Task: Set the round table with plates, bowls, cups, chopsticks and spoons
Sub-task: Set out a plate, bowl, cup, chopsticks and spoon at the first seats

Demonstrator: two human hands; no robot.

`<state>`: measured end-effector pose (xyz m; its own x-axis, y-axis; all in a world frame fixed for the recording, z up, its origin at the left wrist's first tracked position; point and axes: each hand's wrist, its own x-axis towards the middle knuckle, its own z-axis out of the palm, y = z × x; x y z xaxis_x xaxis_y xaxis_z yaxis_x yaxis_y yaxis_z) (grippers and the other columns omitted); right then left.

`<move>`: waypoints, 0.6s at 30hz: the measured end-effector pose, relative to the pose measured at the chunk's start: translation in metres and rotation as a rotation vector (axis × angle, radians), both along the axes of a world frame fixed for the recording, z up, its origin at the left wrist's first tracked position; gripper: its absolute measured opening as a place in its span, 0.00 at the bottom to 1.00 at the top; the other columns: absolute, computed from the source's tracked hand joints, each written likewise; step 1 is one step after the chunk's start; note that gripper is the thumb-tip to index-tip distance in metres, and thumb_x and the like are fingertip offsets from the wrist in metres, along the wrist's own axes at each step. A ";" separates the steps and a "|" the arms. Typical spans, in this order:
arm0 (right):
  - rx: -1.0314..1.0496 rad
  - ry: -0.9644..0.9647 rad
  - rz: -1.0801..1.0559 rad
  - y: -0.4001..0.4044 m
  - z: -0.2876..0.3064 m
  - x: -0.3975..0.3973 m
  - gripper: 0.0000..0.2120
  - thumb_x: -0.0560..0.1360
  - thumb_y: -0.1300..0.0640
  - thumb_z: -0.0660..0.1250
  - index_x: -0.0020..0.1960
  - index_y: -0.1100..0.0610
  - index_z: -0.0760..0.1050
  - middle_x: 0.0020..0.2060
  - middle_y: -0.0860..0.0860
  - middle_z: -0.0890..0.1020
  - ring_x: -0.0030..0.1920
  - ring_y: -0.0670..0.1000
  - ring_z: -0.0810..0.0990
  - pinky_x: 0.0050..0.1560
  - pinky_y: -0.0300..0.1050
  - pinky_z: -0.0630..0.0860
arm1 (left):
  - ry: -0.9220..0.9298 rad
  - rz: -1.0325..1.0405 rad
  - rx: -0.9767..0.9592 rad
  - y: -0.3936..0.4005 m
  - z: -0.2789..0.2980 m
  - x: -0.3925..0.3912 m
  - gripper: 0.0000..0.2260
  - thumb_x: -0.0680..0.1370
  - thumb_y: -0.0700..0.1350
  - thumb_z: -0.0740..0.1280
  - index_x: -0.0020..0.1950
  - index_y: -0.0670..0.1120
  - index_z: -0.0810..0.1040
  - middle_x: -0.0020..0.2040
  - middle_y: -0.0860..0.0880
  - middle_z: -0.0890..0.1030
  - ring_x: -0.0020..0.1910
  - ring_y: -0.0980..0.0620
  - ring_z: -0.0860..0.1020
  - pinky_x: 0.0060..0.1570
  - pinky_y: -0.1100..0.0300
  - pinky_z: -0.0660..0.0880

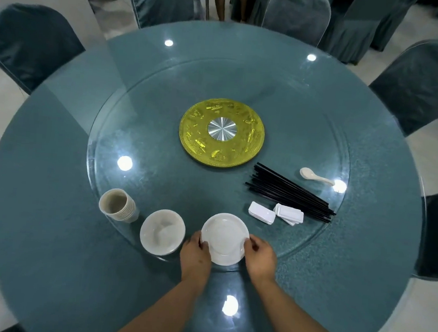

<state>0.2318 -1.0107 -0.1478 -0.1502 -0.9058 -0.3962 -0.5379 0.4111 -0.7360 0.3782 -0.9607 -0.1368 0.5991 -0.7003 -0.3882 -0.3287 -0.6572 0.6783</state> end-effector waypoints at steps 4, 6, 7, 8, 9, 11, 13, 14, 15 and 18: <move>0.062 -0.092 -0.148 -0.003 -0.007 -0.002 0.03 0.74 0.54 0.72 0.46 0.53 0.81 0.36 0.43 0.81 0.41 0.49 0.81 0.44 0.40 0.72 | 0.111 0.175 0.034 0.002 -0.003 -0.009 0.04 0.78 0.42 0.66 0.44 0.48 0.73 0.39 0.54 0.78 0.38 0.57 0.76 0.34 0.68 0.66; 0.096 -0.142 -0.208 -0.007 -0.012 -0.004 0.05 0.73 0.54 0.73 0.46 0.54 0.80 0.38 0.47 0.83 0.41 0.49 0.81 0.45 0.40 0.73 | 0.136 0.216 0.038 0.001 -0.005 -0.010 0.03 0.77 0.43 0.67 0.44 0.47 0.74 0.39 0.54 0.78 0.38 0.57 0.77 0.34 0.67 0.67; 0.110 -0.157 -0.228 -0.010 -0.014 -0.004 0.05 0.73 0.55 0.74 0.45 0.55 0.80 0.39 0.49 0.83 0.41 0.49 0.81 0.45 0.40 0.74 | 0.141 0.231 0.045 0.000 -0.006 -0.010 0.03 0.77 0.43 0.68 0.44 0.46 0.75 0.39 0.54 0.78 0.38 0.58 0.76 0.34 0.67 0.67; 0.124 -0.169 -0.245 -0.011 -0.016 -0.005 0.05 0.72 0.55 0.74 0.45 0.55 0.80 0.39 0.49 0.83 0.40 0.48 0.81 0.44 0.40 0.74 | 0.142 0.240 0.059 -0.001 -0.007 -0.010 0.03 0.77 0.43 0.68 0.45 0.46 0.75 0.38 0.54 0.78 0.37 0.60 0.75 0.34 0.66 0.67; 0.134 -0.181 -0.259 -0.013 -0.018 -0.006 0.06 0.72 0.55 0.75 0.45 0.55 0.80 0.39 0.49 0.83 0.40 0.48 0.81 0.44 0.40 0.74 | 0.141 0.247 0.071 -0.002 -0.008 -0.011 0.03 0.77 0.43 0.68 0.45 0.46 0.76 0.38 0.54 0.78 0.37 0.61 0.75 0.35 0.66 0.67; 0.143 -0.200 -0.272 -0.014 -0.022 -0.009 0.06 0.71 0.55 0.75 0.44 0.55 0.80 0.38 0.49 0.83 0.40 0.49 0.81 0.45 0.41 0.76 | 0.135 0.252 0.084 -0.002 -0.010 -0.012 0.03 0.77 0.43 0.68 0.45 0.46 0.76 0.38 0.55 0.78 0.36 0.62 0.74 0.35 0.66 0.66; 0.149 -0.214 -0.264 -0.017 -0.025 -0.013 0.06 0.71 0.56 0.76 0.44 0.55 0.80 0.39 0.50 0.84 0.41 0.51 0.82 0.48 0.44 0.78 | 0.127 0.255 0.087 -0.003 -0.011 -0.015 0.03 0.77 0.43 0.68 0.45 0.46 0.76 0.38 0.54 0.78 0.36 0.60 0.74 0.34 0.66 0.67; 0.151 -0.224 -0.259 -0.017 -0.027 -0.015 0.06 0.71 0.56 0.76 0.44 0.55 0.80 0.39 0.51 0.84 0.41 0.51 0.82 0.50 0.45 0.79 | 0.125 0.258 0.090 -0.004 -0.011 -0.015 0.02 0.77 0.43 0.68 0.45 0.46 0.76 0.39 0.53 0.78 0.37 0.58 0.75 0.37 0.65 0.68; 0.151 -0.235 -0.257 -0.018 -0.028 -0.017 0.07 0.71 0.56 0.76 0.44 0.55 0.80 0.40 0.51 0.84 0.42 0.51 0.82 0.50 0.45 0.79 | 0.123 0.261 0.093 -0.004 -0.012 -0.016 0.02 0.76 0.43 0.68 0.45 0.46 0.76 0.39 0.53 0.78 0.37 0.56 0.75 0.40 0.63 0.68; 0.154 -0.260 -0.247 -0.017 -0.028 -0.022 0.07 0.71 0.55 0.76 0.46 0.55 0.81 0.40 0.50 0.84 0.41 0.48 0.82 0.49 0.42 0.78 | 0.118 0.263 0.104 -0.006 -0.011 -0.017 0.02 0.76 0.42 0.68 0.44 0.46 0.76 0.39 0.52 0.79 0.40 0.52 0.77 0.42 0.61 0.69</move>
